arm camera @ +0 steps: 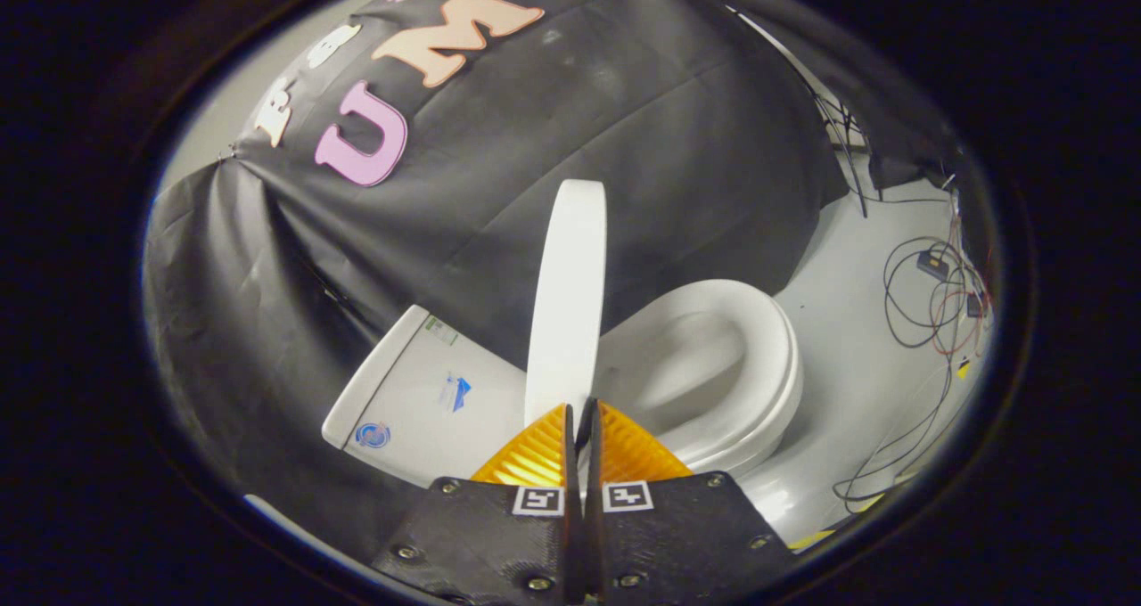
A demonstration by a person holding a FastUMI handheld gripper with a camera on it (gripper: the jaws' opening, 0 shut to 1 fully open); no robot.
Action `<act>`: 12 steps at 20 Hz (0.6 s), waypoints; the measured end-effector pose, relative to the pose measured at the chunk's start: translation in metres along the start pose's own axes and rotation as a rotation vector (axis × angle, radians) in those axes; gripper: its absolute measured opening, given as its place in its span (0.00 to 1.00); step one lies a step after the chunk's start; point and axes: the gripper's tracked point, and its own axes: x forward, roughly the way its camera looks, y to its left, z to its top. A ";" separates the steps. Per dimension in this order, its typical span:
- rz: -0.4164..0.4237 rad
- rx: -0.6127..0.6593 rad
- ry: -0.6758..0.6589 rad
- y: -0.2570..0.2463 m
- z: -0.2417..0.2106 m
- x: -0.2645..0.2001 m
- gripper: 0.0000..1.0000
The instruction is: Open the toilet lid.
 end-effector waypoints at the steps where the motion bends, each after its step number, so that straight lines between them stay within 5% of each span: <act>1: -0.008 -0.035 -0.004 0.004 0.000 0.000 0.02; 12: -0.051 -0.223 -0.030 0.048 0.005 -0.004 0.02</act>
